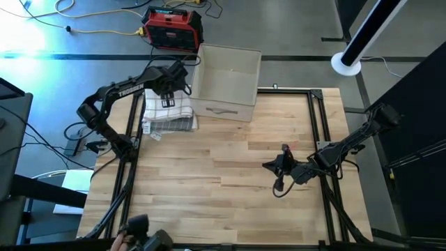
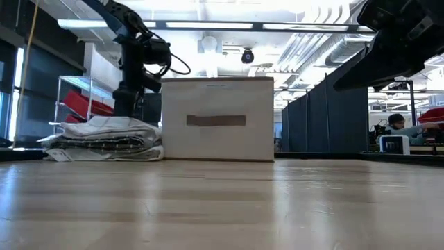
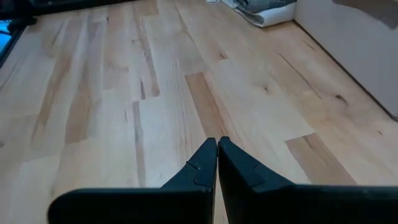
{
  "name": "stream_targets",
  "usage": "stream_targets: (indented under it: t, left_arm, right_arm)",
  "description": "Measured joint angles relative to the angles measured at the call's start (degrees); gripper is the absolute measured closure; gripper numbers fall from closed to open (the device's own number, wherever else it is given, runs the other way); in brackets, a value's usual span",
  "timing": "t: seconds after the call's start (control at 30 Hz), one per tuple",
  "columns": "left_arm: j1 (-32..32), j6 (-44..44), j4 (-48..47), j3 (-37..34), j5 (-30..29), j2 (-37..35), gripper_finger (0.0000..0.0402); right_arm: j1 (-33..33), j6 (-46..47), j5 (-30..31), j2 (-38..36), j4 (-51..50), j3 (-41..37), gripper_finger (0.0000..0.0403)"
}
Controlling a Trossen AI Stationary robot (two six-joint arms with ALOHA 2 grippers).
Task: Fold towel
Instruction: Stack the white squared towel on top of the gray towel
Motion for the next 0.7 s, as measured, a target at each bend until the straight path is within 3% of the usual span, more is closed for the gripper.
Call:
stream_targets:
  t: [0.1,0.23,0.3,0.5,0.7]
  left_arm:
    - [-1.68,-8.37,-7.17,1.46,-1.48,-1.83,0.0210]
    - [-6.64,-18.83,-12.14,0.96,14.02,-6.77,0.0218]
    - [-9.90,-21.75,-10.78,-1.51,17.63,-8.78,0.0226]
    - [-17.90,-19.33,-3.65,-13.88,16.66,-10.15,0.0236]
    - [-20.10,-14.86,4.24,-22.84,5.45,-9.42,0.0236]
  right_arm:
    - [-0.01,0.30,0.63,0.00,0.29,0.00,0.0403]
    - [-0.01,0.25,0.91,0.00,1.43,0.02,0.0403]
    - [0.01,0.22,1.24,0.00,1.71,0.02,0.0403]
    - [-0.01,-0.22,2.09,0.00,1.29,0.02,0.0403]
    - [0.00,-1.36,2.14,0.00,0.77,0.02,0.0403]
